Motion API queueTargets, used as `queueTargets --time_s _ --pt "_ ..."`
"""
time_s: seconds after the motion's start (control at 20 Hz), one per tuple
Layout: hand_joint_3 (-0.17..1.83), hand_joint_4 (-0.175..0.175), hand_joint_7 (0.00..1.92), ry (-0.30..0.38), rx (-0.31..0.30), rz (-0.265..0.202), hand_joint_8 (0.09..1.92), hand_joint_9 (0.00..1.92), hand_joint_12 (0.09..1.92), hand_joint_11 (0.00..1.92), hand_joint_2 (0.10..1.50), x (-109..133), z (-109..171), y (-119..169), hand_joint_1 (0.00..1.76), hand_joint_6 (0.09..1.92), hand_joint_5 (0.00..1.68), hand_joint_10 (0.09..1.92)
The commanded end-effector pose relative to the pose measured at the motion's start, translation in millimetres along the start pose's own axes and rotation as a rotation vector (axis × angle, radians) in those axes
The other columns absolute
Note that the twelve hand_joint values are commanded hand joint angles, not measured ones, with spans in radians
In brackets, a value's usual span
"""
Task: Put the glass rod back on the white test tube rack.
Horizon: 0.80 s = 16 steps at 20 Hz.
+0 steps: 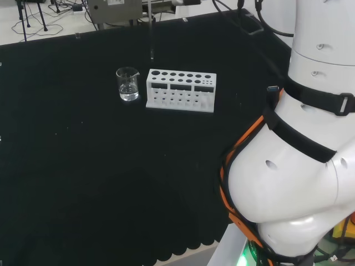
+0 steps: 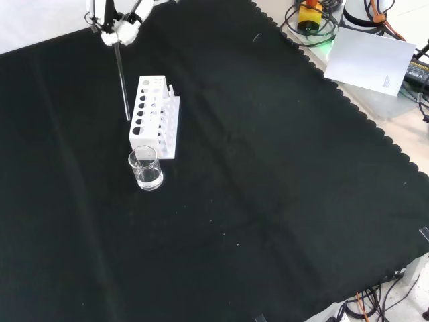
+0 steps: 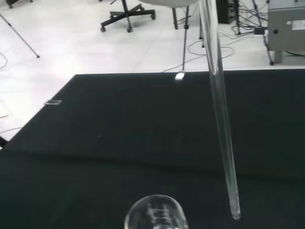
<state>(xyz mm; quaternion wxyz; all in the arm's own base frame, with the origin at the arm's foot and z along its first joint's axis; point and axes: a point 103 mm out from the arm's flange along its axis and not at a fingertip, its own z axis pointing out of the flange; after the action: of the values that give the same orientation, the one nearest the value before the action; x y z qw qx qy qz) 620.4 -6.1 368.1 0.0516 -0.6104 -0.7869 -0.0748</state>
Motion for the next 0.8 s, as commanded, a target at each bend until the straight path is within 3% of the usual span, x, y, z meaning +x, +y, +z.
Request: queueTargets --time_s 0.05,0.45,0.8 --pt "-0.17 -0.175 1.15 -0.003 -0.002 0.051 1.06 1.76 0.75 1.21 1.12 -24 -1 -14 1.30 0.29 1.23 0.66" --pt "-0.17 -0.175 1.15 -0.005 -0.018 0.107 1.07 1.76 0.75 1.21 1.12 -50 -10 -35 1.30 0.29 1.23 0.66" --pt "-0.17 -0.175 1.15 -0.007 -0.018 0.119 1.07 1.76 0.75 1.21 1.12 -54 -12 -44 1.30 0.29 1.23 0.66"
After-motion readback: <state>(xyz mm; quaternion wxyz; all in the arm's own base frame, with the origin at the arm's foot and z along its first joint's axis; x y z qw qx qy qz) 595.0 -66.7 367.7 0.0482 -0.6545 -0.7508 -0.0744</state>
